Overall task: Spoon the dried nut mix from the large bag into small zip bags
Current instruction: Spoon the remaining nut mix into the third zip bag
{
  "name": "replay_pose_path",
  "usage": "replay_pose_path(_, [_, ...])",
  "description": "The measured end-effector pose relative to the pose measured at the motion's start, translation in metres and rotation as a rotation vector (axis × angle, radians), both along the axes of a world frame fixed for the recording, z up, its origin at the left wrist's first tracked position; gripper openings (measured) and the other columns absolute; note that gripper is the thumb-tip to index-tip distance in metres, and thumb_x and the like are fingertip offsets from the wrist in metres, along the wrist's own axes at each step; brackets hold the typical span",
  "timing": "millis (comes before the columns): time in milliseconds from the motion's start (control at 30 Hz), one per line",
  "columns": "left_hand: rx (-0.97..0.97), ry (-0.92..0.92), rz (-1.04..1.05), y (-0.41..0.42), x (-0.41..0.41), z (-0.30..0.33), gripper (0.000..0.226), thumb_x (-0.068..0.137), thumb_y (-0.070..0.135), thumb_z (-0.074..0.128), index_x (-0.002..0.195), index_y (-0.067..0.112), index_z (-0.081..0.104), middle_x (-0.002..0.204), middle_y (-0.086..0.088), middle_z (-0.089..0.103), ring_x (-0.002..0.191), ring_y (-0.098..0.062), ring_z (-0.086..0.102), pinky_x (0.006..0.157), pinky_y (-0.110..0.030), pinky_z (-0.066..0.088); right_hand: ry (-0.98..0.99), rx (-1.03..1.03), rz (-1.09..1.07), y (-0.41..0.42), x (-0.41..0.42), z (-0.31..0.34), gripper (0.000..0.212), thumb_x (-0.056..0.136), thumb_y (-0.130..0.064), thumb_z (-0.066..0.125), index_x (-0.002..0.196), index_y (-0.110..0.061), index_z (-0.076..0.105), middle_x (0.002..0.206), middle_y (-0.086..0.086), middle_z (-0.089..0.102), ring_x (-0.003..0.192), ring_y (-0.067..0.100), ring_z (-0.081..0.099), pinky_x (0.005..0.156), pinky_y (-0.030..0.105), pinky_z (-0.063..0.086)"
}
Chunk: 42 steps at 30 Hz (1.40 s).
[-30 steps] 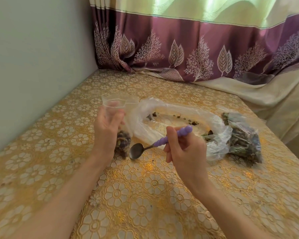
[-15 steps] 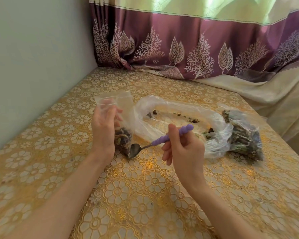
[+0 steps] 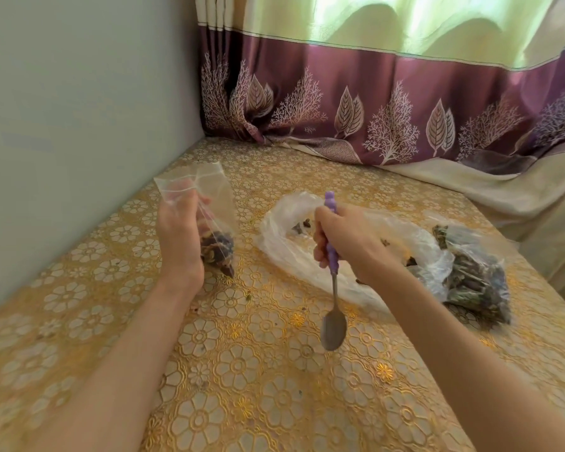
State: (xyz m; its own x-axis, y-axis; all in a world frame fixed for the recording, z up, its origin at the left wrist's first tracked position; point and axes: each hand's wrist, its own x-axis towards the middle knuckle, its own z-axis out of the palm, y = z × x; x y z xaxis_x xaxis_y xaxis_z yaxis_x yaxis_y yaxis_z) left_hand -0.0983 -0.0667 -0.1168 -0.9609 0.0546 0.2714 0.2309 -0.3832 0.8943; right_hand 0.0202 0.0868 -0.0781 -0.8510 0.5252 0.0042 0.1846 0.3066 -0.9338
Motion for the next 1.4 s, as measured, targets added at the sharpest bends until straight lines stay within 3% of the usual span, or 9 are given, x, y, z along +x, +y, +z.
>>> replay_pose_path(133, [-0.044, -0.002, 0.016, -0.002, 0.002, -0.001, 0.028, 0.093, 0.025, 0.051, 0.115, 0.008, 0.053, 0.095, -0.002, 0.062, 0.088, -0.021, 0.058, 0.085, -0.051, 0.05, -0.436, 0.288, 0.391, -0.015, -0.019, -0.011, 0.026, 0.095, -0.014, 0.05, 0.071, -0.005, 0.048, 0.102, -0.024, 0.052, 0.034, 0.005, 0.032, 0.032, 0.016, 0.029])
replay_pose_path(267, [-0.05, 0.012, 0.001, -0.002, 0.003, 0.001, 0.012, 0.092, 0.026, 0.051, 0.1, 0.02, 0.057, 0.087, 0.001, 0.059, 0.084, -0.022, 0.054, 0.085, -0.053, 0.048, -0.473, 0.437, 0.544, -0.033, -0.025, -0.031, 0.016, 0.088, -0.012, 0.062, 0.086, 0.004, 0.058, 0.141, -0.019, 0.044, 0.039, 0.008, 0.036, 0.034, 0.015, 0.031])
replay_pose_path(433, [-0.051, 0.014, -0.018, -0.002, 0.005, 0.0, 0.013, 0.092, 0.026, 0.052, 0.092, 0.014, 0.055, 0.089, -0.007, 0.057, 0.082, -0.023, 0.054, 0.088, -0.059, 0.046, -0.468, 0.547, 0.505, -0.049, -0.032, -0.036, 0.025, 0.084, -0.019, 0.068, 0.095, 0.004, 0.067, 0.129, -0.005, 0.061, 0.087, 0.021, 0.062, 0.066, 0.026, 0.042])
replay_pose_path(667, [-0.063, 0.063, -0.029, -0.002, 0.003, -0.002, 0.016, 0.091, 0.03, 0.053, 0.077, 0.035, 0.059, 0.077, 0.005, 0.055, 0.071, -0.013, 0.052, 0.07, -0.037, 0.048, -0.489, 0.554, 0.473, -0.052, -0.038, -0.038, 0.031, 0.084, -0.022, 0.069, 0.097, 0.006, 0.064, 0.09, 0.007, 0.065, 0.067, 0.017, 0.05, 0.054, 0.025, 0.036])
replay_pose_path(800, [-0.091, 0.065, -0.042, -0.003, 0.001, -0.005, 0.009, 0.089, 0.031, 0.053, 0.082, 0.03, 0.059, 0.078, 0.005, 0.057, 0.07, -0.009, 0.055, 0.072, -0.035, 0.05, -0.458, 0.341, 0.493, -0.039, -0.028, -0.025, 0.027, 0.088, -0.014, 0.064, 0.078, 0.008, 0.053, 0.11, -0.028, 0.048, 0.036, 0.004, 0.03, 0.036, 0.014, 0.031])
replay_pose_path(867, [-0.099, 0.073, -0.063, -0.001, 0.001, -0.007, 0.007, 0.087, 0.033, 0.052, 0.087, 0.028, 0.058, 0.079, 0.005, 0.059, 0.07, -0.009, 0.054, 0.072, -0.035, 0.049, -0.371, 0.243, 0.401, -0.023, -0.023, -0.006, 0.023, 0.088, -0.014, 0.062, 0.078, 0.005, 0.055, 0.116, -0.028, 0.039, 0.031, 0.004, 0.025, 0.034, 0.01, 0.029])
replay_pose_path(933, [-0.106, 0.093, -0.098, 0.002, 0.005, -0.009, 0.011, 0.086, 0.035, 0.052, 0.093, 0.03, 0.058, 0.08, 0.005, 0.059, 0.069, -0.009, 0.053, 0.07, -0.031, 0.047, -0.247, 0.119, 0.274, -0.004, -0.02, 0.018, 0.024, 0.088, -0.015, 0.063, 0.092, 0.008, 0.059, 0.093, -0.016, 0.056, 0.032, 0.003, 0.028, 0.034, 0.011, 0.028])
replay_pose_path(1067, [-0.2, 0.166, -0.243, 0.01, 0.02, -0.012, 0.026, 0.083, 0.038, 0.056, 0.106, 0.025, 0.056, 0.084, 0.007, 0.062, 0.064, -0.001, 0.056, 0.058, -0.013, 0.047, 0.058, -0.107, 0.25, 0.013, -0.016, 0.059, 0.019, 0.087, -0.015, 0.065, 0.075, -0.003, 0.056, 0.046, -0.008, 0.036, 0.035, 0.006, 0.027, 0.032, 0.015, 0.025])
replay_pose_path(1400, [-0.271, 0.23, -0.427, 0.015, 0.04, -0.009, 0.042, 0.078, 0.044, 0.064, 0.115, 0.028, 0.053, 0.109, 0.002, 0.067, 0.092, -0.01, 0.067, 0.074, -0.023, 0.055, -0.111, 0.271, 0.317, 0.002, -0.02, 0.067, 0.022, 0.086, -0.018, 0.067, 0.09, 0.003, 0.064, 0.037, -0.014, 0.038, 0.033, 0.004, 0.029, 0.033, 0.016, 0.024])
